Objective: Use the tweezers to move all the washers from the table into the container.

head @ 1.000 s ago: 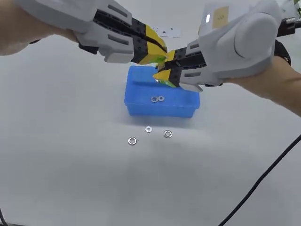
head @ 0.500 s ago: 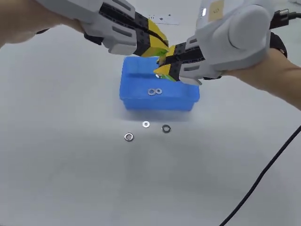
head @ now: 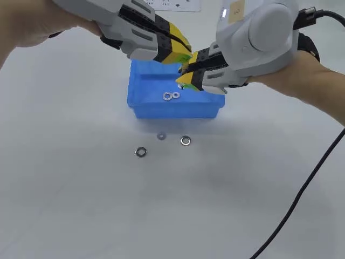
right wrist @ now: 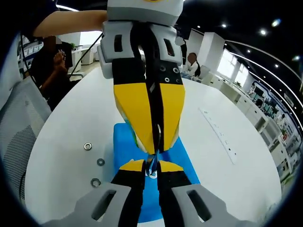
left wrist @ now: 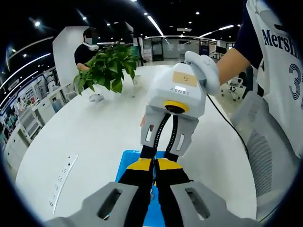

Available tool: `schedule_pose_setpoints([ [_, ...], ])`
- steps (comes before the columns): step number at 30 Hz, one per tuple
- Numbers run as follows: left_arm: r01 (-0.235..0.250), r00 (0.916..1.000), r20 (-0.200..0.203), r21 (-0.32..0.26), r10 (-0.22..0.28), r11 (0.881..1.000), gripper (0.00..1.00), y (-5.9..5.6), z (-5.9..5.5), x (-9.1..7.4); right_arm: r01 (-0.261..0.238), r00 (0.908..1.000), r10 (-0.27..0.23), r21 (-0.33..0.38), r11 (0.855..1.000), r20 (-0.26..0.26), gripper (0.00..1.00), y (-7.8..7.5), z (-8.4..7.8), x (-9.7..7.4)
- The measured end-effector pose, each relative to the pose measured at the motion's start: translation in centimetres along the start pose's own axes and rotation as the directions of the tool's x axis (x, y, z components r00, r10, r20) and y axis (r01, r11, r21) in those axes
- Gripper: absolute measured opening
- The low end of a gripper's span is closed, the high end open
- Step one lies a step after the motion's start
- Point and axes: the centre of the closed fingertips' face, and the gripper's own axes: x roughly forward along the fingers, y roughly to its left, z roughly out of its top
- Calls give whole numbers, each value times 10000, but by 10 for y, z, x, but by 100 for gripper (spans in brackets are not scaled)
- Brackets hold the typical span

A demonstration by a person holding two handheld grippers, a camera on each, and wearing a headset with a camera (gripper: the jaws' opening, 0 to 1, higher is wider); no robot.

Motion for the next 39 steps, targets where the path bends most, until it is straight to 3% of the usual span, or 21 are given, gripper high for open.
schedule_pose_setpoints([
  [14,142,9999,-8,-449,-142,9989,6,0,-17,13,-165,9998,171,698,9974,-85,10,4,-21,12],
  [28,105,9999,6,-355,-105,9993,5,0,-14,13,-118,9997,129,576,9983,-193,11,3,-21,11],
  [39,-42,9998,186,-125,44,9999,5,-2,0,-1,15,9999,-20,426,9991,107,11,4,-3,-1],
])
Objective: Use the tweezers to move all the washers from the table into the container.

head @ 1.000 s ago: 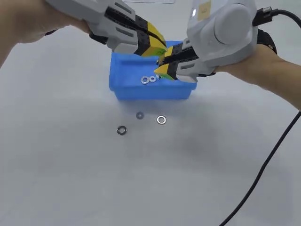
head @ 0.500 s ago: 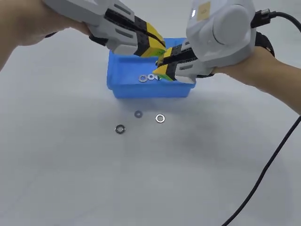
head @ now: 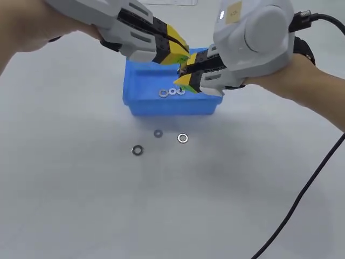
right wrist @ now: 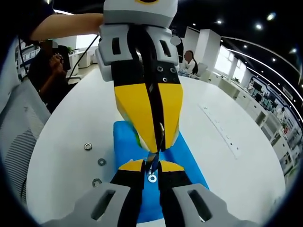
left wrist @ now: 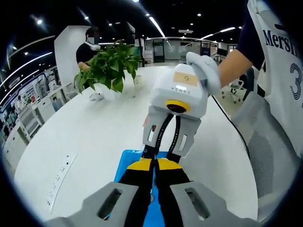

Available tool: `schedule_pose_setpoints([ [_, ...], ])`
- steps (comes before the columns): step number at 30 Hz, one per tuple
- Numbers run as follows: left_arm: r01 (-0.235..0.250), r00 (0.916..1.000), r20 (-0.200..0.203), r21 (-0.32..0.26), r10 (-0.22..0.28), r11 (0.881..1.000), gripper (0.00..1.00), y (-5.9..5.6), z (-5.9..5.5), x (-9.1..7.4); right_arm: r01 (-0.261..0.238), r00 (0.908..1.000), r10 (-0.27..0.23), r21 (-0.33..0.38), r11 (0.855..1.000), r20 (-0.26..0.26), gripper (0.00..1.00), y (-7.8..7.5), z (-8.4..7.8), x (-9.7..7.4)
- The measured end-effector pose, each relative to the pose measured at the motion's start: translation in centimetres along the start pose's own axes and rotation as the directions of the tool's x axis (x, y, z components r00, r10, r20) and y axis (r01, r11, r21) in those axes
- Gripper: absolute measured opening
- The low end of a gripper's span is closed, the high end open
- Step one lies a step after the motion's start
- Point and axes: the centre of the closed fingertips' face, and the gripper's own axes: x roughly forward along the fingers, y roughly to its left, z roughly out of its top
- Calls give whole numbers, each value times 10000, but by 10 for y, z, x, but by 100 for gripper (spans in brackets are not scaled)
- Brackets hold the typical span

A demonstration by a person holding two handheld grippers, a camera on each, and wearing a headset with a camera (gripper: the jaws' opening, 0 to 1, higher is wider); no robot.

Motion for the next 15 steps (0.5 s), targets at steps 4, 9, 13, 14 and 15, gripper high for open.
schedule_pose_setpoints([
  [4,-52,9999,93,112,51,9999,5,-6,9,-9,-55,9995,53,56,10000,299,11,5,13,-8],
  [9,-137,9995,300,220,131,9997,5,-22,20,-20,-143,9987,141,37,9999,498,11,19,28,-19],
  [13,-200,9989,420,154,193,9997,5,-34,25,-27,-290,9983,283,134,9995,512,11,33,36,-25],
  [14,-222,9988,450,145,216,9996,5,-37,26,-28,-350,9979,335,249,9991,552,11,37,38,-27],
  [15,-238,9986,470,137,232,9996,5,-39,27,-29,-354,9979,336,324,9988,558,11,39,40,-28],
])
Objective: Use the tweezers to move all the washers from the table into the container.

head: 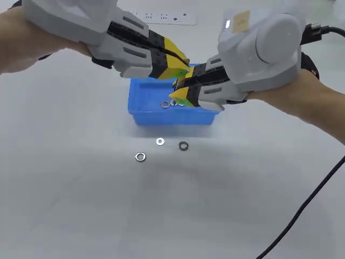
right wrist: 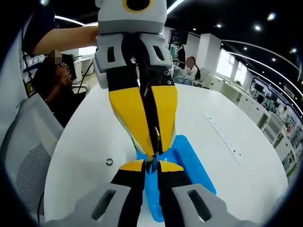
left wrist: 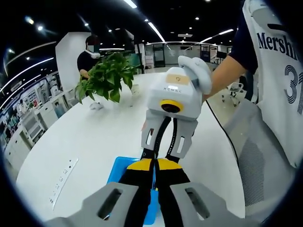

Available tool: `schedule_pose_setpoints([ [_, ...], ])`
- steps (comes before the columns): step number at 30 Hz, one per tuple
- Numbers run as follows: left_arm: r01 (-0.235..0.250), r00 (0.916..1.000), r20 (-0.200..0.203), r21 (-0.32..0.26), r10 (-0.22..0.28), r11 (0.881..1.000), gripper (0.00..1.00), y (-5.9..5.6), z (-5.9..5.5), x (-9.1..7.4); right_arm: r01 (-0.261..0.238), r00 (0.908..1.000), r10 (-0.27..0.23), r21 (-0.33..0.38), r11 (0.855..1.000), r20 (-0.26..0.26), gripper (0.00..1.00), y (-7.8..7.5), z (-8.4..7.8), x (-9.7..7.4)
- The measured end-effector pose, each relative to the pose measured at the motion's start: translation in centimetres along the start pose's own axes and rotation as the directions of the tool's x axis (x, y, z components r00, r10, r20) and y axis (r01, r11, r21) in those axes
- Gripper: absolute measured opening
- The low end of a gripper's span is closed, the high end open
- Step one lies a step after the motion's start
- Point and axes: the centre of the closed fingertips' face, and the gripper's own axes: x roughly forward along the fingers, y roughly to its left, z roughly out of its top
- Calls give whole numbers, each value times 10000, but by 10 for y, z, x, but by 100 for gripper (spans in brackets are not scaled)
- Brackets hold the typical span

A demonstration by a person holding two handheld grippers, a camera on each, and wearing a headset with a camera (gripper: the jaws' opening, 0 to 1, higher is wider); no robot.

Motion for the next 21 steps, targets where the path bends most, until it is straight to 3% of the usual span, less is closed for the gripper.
schedule_pose_setpoints([
  [10,72,9997,246,-73,-70,9999,5,-20,13,-5,-94,9996,75,717,9974,268,11,23,11,-13],
  [19,334,9992,237,-193,-329,9993,5,-43,9,-2,-234,9996,216,1142,9932,173,11,43,0,-17],
  [21,349,9991,232,-195,-344,9992,5,-43,6,-1,-211,9997,195,1167,9929,151,11,46,-2,-16],
])
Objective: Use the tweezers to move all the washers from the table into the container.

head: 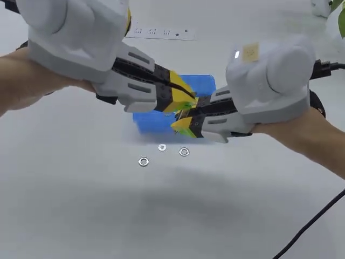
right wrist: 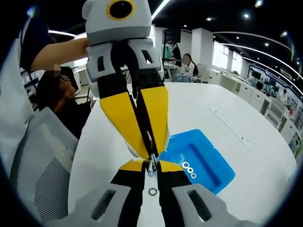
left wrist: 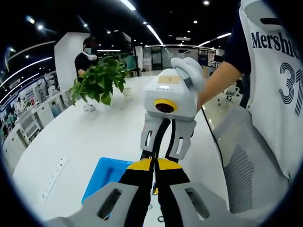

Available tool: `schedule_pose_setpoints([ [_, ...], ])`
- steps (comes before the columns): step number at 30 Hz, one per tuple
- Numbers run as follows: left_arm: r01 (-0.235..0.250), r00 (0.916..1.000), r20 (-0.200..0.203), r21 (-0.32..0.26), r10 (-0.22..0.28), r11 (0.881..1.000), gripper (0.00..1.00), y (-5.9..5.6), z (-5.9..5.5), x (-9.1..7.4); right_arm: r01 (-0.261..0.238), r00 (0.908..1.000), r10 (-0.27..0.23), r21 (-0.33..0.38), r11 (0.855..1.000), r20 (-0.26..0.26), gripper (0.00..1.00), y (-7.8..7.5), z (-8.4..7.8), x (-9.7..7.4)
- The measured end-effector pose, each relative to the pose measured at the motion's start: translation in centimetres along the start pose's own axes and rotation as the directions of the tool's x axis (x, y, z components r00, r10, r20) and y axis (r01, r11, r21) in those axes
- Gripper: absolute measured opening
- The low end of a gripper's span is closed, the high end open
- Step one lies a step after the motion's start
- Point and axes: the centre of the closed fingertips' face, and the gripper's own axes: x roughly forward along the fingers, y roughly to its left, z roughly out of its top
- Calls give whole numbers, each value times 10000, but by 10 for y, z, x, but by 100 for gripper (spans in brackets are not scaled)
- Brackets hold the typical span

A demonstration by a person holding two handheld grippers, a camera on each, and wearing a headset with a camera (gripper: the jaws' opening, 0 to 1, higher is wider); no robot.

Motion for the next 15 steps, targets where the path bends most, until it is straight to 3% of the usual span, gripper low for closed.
schedule_pose_setpoints([
  [4,55,10000,-20,-81,-55,10000,5,-4,-6,2,-1,10000,1,-8,10000,-86,11,5,-7,1],
  [6,71,10000,-23,-133,-72,9999,5,-11,-3,2,33,10000,-33,81,10000,-56,11,6,-10,1],
  [15,170,9995,-278,-290,-179,9994,5,-12,-20,9,164,9998,-162,147,9998,-143,11,6,-24,6],
])
